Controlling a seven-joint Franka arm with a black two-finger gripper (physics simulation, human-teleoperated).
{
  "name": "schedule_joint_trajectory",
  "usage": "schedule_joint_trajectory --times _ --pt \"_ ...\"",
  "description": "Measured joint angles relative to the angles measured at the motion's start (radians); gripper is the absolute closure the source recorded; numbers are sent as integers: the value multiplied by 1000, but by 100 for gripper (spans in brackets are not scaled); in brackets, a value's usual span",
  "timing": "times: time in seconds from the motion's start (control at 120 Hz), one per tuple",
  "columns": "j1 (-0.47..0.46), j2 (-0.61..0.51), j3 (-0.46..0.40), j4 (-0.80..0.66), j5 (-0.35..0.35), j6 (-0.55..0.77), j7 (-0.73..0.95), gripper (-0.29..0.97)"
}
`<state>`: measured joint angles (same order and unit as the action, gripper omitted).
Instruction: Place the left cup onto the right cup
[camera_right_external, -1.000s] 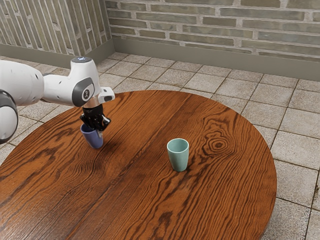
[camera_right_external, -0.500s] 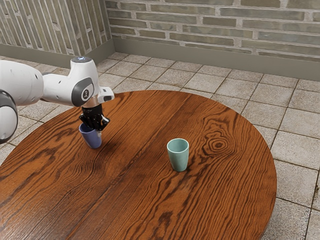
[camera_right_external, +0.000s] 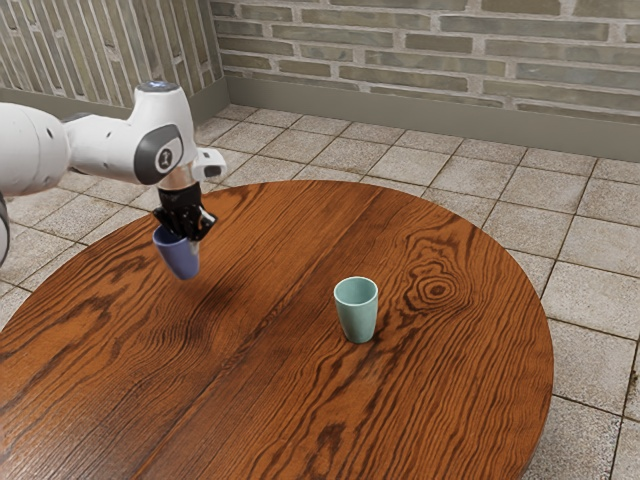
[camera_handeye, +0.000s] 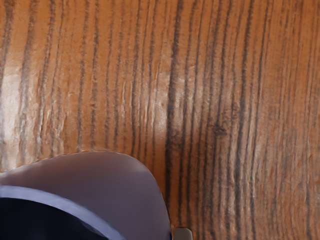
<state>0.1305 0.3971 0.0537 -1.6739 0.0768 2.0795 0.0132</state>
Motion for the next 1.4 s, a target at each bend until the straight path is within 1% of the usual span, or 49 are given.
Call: schedule_joint_trajectory --times 0.4,0.7,0.833,0.967,1.133,1.4 --pt "-102 -104 -8 1 77 -160 -67 78" --pt "-171 -152 -8 1 92 -244 -131 78" --pt "-210 -167 -10 7 113 -268 -164 78" --pt "-228 -168 -43 16 126 -291 -202 78" --pt "-243 -158 -87 70 143 -307 -254 78" --pt "-246 -137 -143 136 144 -324 -331 78"
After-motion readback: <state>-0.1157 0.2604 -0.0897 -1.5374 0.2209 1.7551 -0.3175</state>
